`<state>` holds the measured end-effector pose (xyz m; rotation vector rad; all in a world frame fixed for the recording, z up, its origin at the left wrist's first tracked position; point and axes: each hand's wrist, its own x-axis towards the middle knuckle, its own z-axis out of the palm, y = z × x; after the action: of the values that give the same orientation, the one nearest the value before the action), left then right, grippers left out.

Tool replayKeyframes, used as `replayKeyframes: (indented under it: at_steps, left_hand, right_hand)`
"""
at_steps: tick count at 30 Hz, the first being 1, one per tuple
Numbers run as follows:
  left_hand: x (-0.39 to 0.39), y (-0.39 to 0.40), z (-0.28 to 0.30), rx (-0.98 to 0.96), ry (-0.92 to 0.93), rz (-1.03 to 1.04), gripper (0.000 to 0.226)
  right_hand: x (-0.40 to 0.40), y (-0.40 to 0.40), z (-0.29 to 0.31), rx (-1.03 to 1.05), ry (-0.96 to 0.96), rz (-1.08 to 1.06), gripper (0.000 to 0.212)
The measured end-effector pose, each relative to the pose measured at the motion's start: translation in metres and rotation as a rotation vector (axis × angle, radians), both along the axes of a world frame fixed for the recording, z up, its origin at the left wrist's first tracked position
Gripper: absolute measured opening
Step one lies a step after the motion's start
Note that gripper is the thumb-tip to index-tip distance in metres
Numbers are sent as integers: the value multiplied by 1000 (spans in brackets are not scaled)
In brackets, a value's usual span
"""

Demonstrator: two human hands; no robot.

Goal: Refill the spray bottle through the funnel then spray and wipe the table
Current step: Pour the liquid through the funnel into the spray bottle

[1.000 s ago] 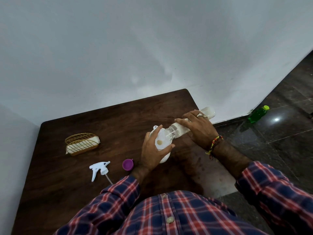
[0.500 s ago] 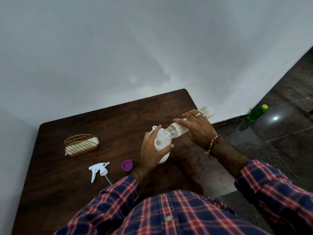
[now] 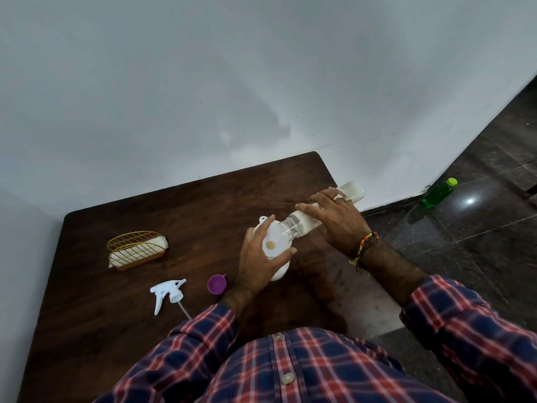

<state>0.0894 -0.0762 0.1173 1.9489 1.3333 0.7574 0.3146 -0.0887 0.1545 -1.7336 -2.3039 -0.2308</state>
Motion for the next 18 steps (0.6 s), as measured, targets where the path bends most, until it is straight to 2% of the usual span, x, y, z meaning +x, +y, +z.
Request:
replayKeyframes:
  at_steps: [14,18]
  left_hand:
    - [1,-1,0,-9,-8,0,85]
    - [1,-1,-1,3,-5,-1,88]
  right_hand:
    - [1,2,3,-20,-6,17,57]
    - [1,3,3,-39,-5,16,61]
